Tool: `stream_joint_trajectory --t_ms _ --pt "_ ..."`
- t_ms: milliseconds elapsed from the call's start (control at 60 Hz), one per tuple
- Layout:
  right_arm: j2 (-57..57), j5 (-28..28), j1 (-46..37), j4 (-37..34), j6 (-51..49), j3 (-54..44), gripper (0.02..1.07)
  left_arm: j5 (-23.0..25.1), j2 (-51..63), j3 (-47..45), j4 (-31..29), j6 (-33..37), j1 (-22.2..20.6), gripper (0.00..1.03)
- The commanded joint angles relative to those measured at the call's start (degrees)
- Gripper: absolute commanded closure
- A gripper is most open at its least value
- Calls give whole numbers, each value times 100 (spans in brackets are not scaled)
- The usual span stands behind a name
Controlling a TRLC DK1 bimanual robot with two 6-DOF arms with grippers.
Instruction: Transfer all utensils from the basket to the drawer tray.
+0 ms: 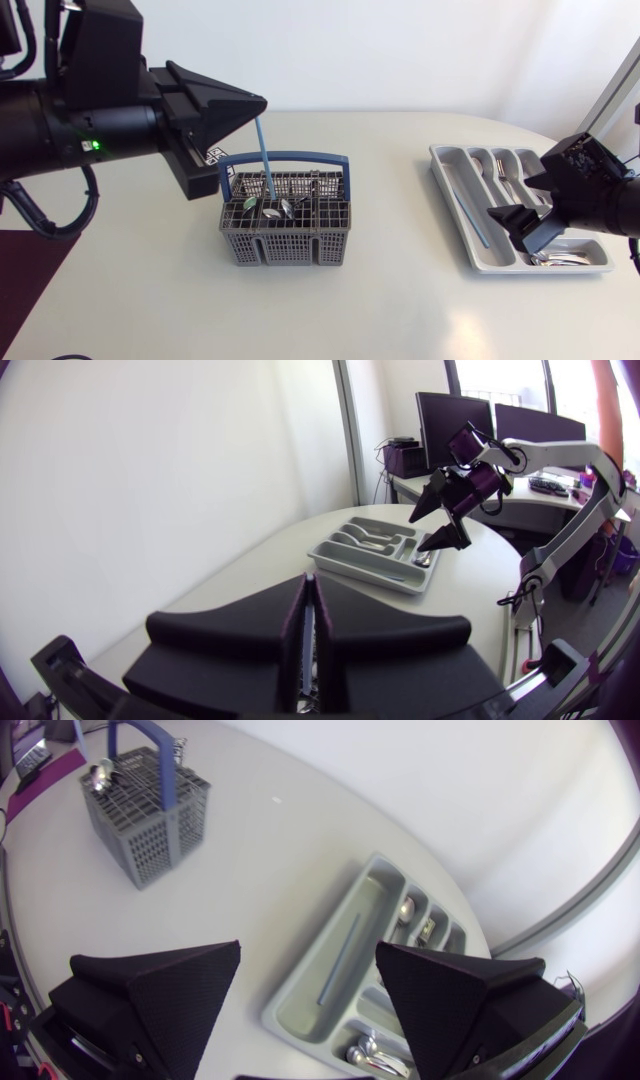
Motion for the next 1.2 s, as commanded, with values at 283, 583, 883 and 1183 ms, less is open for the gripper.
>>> stream_joint_trajectory --t_ms 283,583,883,1183 --pt "489 -1259 1718 -188 1217 686 10 1022 1039 499 -271 -1582 8 100" --pt "1518 -1910 2949 40 1999 1337 17 1866 1672 833 -227 -2268 289 100" --pt "2405 -2261 3371 216 2412 1917 47 2060 1945 1097 -227 -2452 298 100" --pt "2651 -2472 3459 331 2562 2022 92 2060 2006 1211 -218 -2470 403 100"
